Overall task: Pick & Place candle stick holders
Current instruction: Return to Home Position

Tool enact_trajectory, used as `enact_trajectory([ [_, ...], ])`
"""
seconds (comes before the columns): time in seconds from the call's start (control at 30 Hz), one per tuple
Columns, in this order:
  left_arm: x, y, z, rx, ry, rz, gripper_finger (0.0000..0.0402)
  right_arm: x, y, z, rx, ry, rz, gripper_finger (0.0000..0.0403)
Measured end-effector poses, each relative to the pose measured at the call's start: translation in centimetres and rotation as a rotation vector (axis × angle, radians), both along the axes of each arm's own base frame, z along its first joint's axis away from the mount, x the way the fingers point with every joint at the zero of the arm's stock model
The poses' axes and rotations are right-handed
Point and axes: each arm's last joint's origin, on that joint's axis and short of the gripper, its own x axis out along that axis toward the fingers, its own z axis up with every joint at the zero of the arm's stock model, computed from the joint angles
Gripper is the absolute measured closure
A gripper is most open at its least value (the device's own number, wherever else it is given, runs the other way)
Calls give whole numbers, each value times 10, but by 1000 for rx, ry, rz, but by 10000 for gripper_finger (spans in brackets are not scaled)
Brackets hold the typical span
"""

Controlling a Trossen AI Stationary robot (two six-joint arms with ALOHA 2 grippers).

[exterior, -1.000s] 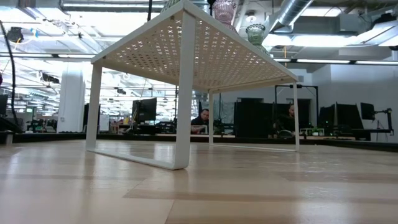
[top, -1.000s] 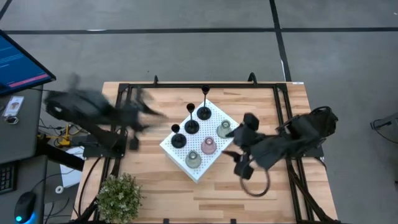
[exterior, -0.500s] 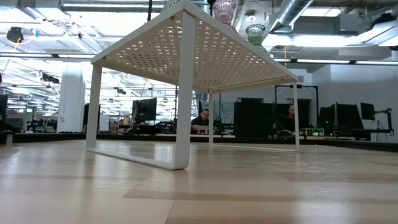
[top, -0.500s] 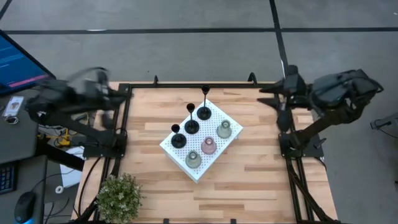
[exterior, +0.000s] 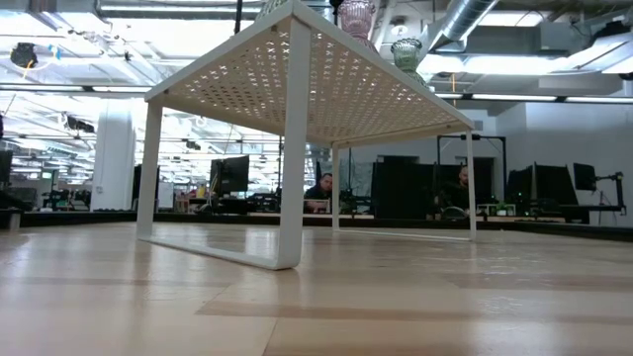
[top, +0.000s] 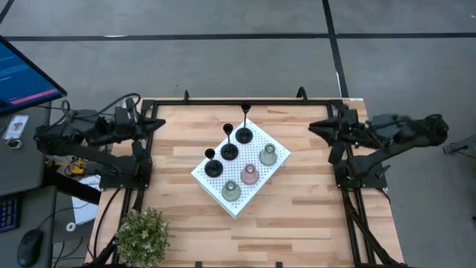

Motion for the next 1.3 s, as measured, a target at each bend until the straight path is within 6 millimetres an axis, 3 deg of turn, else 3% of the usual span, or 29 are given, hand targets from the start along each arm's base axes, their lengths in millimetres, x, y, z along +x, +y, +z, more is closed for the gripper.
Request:
enact_trajectory([
  [0.27,-4,2,-31,-96,-1,21,398,-15,-5,-83,109,-271,-1,359],
  [0.47,-2,2,-72,-170,4,30,399,-15,-5,-120,135,-360,3,382],
  [0.83,3,0,-144,-276,-56,38,398,-9,-2,-157,146,-394,4,397],
  [1.3,3,0,-215,-419,-78,57,398,-5,3,-203,227,-347,40,401],
])
